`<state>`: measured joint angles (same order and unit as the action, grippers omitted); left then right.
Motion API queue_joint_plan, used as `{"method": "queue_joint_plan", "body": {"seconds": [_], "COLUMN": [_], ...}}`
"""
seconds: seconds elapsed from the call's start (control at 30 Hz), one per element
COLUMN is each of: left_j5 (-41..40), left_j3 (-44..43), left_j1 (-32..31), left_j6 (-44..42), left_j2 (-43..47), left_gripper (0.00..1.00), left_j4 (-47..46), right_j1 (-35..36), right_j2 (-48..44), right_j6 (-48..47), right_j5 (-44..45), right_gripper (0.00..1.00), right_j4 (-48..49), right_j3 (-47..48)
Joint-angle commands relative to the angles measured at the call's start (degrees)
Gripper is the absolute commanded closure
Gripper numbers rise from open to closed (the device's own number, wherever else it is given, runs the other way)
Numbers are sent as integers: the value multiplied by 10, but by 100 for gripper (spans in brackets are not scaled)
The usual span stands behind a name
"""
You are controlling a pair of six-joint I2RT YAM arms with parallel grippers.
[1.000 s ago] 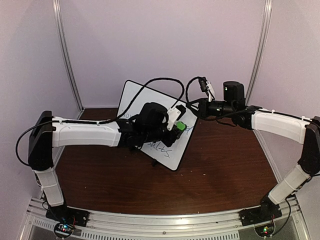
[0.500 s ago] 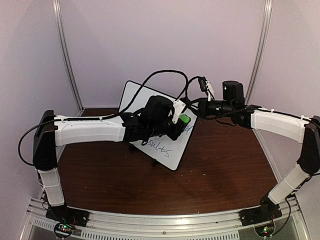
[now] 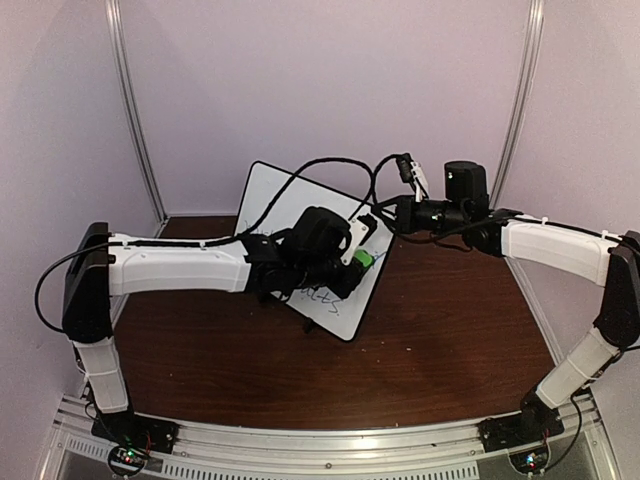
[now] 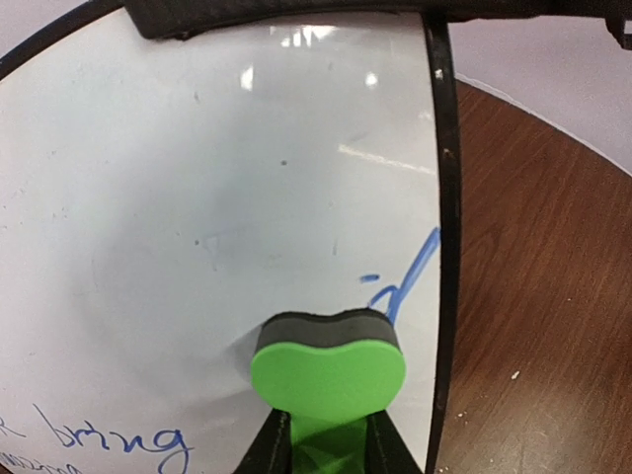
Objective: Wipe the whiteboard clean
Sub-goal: Erase the center of the whiteboard.
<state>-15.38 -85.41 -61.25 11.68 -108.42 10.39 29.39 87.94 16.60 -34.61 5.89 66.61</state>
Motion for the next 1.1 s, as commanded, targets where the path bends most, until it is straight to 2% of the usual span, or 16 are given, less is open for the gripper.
{"method": "queue_joint_plan", "body": {"seconds": [0.0,0.17,0.3,0.53,1.07], "left_j5": [-20,-41,-37,6,-12], "left_j3": [-15,-91,-110,-17,71], "left_j1": [3,4,3,2,-16], "left_j6": [7,-3,-15,-20,-9], "left_j2": [-27,-48,-47,-6,11], "left_gripper": [84,83,83,83,84], "left_j4": [45,36,9,-99,-71], "right_j1": [37,37,29,8,1], "right_j2": [17,22,28,15,20], "right_j6": [-32,-22,6,89,187], "right_j5": [-83,-78,-92,-142,-122], "right_gripper": [100,100,100,100,100], "right_j4": [-55,-54,-48,33,58], "right_j3": [-2,0,2,-19,0]}}
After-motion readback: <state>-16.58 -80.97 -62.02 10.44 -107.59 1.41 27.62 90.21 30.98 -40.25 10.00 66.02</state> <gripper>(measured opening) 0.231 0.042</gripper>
